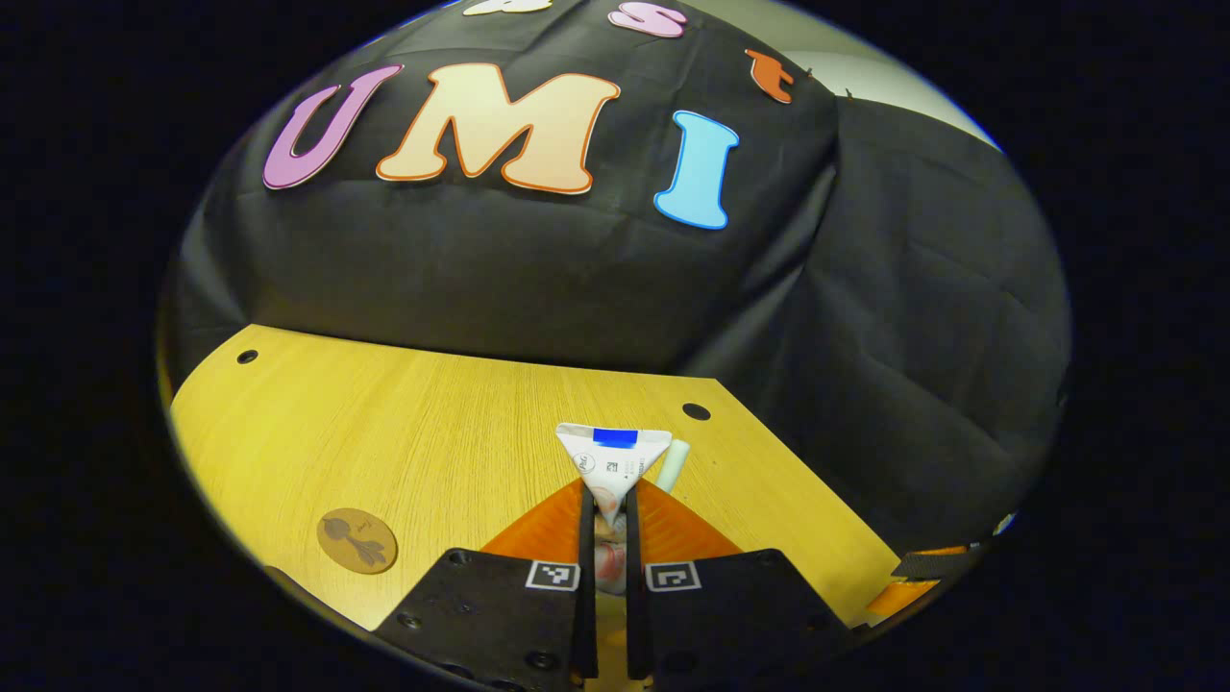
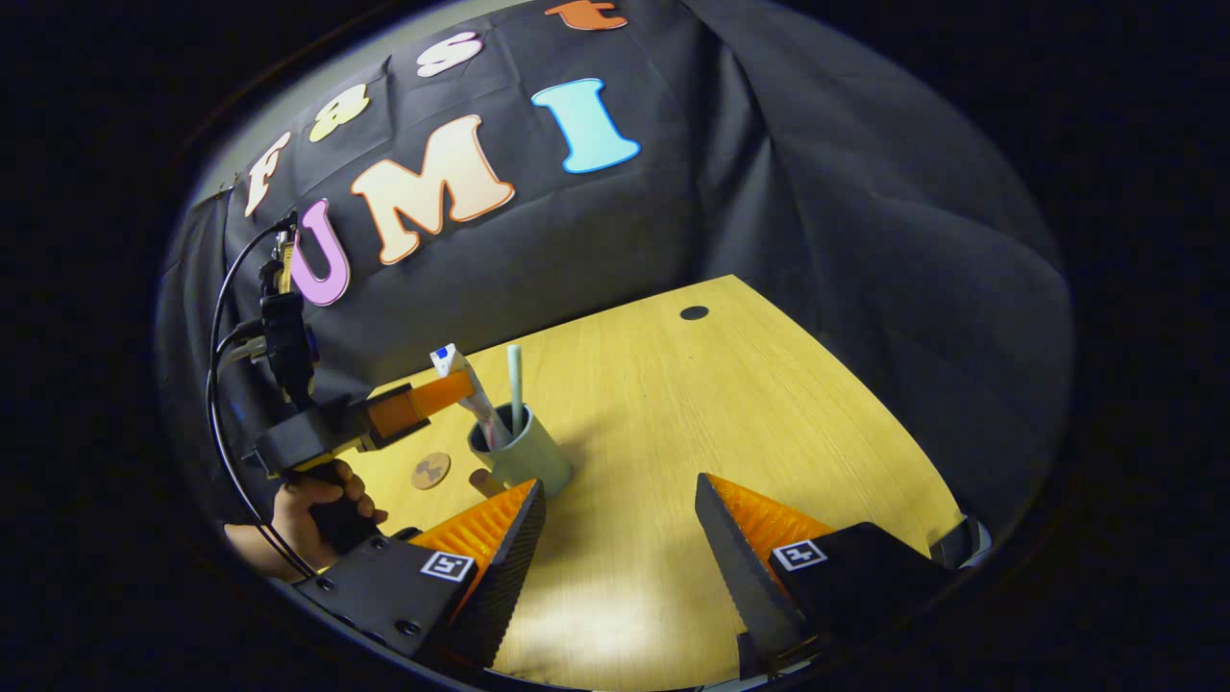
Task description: Put the toothbrush and toothpaste on the desktop into the cup, then pick up the cup and place it on the coaster on the desktop.
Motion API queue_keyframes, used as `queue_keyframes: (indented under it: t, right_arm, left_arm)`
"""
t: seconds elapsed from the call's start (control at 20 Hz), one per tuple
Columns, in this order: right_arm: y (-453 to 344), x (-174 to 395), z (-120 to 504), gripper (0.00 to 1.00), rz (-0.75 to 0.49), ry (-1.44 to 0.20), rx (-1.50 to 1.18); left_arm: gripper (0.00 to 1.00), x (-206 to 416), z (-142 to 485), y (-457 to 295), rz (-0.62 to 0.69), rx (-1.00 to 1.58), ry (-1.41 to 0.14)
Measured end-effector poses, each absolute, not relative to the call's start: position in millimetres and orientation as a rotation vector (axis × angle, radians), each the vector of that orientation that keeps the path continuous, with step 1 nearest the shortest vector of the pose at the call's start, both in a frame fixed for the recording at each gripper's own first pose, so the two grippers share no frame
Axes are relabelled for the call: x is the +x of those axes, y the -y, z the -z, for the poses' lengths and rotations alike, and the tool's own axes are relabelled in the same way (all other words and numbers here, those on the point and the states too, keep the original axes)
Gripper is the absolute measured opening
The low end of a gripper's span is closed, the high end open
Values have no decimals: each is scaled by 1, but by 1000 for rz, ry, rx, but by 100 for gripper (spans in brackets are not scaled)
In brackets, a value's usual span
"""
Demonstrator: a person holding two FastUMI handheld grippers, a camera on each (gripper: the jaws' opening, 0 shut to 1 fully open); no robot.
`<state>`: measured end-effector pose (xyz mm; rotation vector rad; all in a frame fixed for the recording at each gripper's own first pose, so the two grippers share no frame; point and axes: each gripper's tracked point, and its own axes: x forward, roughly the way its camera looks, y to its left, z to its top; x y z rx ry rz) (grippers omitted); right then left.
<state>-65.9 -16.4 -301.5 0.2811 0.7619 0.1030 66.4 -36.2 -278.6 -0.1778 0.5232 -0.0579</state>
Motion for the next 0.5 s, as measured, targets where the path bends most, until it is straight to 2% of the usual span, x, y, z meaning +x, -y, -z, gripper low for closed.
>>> queue_keyframes:
  t: [0.15,0.25,0.3,0.45,0.5]
  right_arm:
    - [4,-59,300,97,-141,-764,275]
    - [-3,-57,302,97,-157,-776,272]
    - [-6,-56,303,97,-165,-783,271]
    - [-21,-49,306,98,-196,-810,263]
    - [-27,-47,307,98,-212,-820,256]
  left_arm:
    - [14,49,292,42,75,-189,-587]
    - [44,38,296,40,67,-216,-615]
    - [43,36,294,38,68,-219,-607]
    - [96,25,281,20,53,-186,-587]
    - [97,22,277,14,45,-176,-582]
